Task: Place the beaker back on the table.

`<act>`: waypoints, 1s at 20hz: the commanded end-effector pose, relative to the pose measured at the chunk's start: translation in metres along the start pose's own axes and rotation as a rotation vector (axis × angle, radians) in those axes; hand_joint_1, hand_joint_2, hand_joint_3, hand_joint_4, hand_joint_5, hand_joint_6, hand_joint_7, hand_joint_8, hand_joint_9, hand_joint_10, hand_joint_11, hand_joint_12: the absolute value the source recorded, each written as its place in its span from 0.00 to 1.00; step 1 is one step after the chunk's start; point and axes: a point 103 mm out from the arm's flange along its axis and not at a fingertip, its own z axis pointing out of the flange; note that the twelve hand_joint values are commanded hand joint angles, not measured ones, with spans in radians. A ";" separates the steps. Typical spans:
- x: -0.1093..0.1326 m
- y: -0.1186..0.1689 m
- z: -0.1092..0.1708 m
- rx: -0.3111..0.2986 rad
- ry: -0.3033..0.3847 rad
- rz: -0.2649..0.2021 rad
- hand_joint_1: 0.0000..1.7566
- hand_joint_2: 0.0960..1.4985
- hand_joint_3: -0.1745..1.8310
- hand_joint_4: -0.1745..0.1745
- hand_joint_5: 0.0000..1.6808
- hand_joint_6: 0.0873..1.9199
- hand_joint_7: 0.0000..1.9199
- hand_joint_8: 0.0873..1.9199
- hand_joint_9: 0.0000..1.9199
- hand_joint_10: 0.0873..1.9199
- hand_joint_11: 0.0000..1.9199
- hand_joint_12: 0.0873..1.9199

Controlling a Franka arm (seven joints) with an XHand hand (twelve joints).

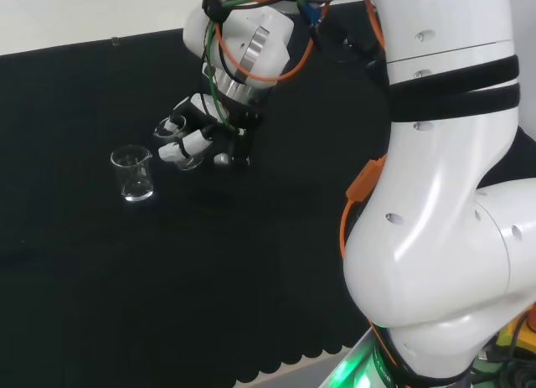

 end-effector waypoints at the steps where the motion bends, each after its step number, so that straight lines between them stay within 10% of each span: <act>1: -0.004 -0.004 0.005 0.029 0.020 -0.014 0.66 0.39 0.47 0.38 0.69 0.45 0.75 0.29 0.70 0.28 0.64 0.39; 3: -0.005 -0.006 0.007 0.053 0.033 -0.025 0.64 0.45 0.41 0.60 0.67 0.45 0.71 0.28 0.68 0.25 0.58 0.43; 11: -0.004 -0.010 0.009 0.093 0.067 -0.059 0.58 0.27 0.52 0.39 0.28 0.41 0.38 0.27 0.36 0.25 0.12 0.67; 20: 0.008 -0.021 -0.012 0.075 0.014 -0.051 0.55 0.25 0.51 0.33 0.22 0.23 0.27 0.30 0.25 0.31 0.00 0.69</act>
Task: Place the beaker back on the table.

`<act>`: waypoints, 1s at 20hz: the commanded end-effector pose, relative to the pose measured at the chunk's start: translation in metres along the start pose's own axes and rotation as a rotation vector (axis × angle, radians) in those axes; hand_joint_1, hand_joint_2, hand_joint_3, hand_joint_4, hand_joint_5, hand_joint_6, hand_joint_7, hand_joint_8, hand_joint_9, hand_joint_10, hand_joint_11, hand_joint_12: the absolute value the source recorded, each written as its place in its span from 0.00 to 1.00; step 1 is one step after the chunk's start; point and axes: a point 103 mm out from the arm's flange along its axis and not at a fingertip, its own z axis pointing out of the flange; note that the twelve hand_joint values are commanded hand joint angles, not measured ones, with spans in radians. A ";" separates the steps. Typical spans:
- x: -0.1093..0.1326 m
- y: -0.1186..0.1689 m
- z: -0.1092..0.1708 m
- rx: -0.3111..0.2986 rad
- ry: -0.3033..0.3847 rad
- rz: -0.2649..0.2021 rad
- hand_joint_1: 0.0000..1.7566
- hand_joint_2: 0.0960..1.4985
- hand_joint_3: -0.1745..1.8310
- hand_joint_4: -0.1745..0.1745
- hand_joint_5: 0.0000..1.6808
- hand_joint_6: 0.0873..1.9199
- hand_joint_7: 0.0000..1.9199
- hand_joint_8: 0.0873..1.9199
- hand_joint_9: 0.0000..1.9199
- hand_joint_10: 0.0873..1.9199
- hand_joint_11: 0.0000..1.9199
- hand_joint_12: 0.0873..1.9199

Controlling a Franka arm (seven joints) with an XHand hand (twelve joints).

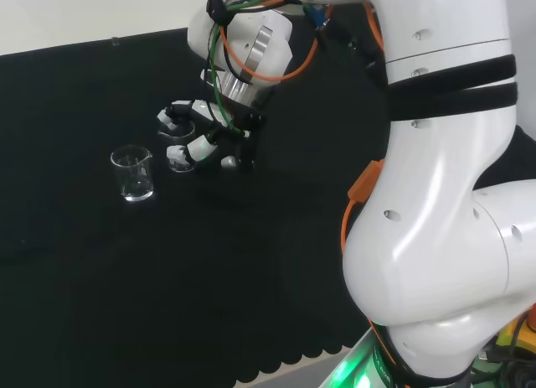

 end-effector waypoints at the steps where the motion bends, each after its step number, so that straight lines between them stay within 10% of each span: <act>1: 0.010 -0.009 -0.018 -0.021 -0.042 0.008 0.55 0.25 0.51 0.33 0.22 0.22 0.26 0.30 0.25 0.31 0.00 0.69; 20: 0.027 -0.102 -0.109 -0.137 -0.153 0.133 0.54 0.26 0.49 0.32 0.23 0.19 0.26 0.30 0.25 0.31 0.00 0.68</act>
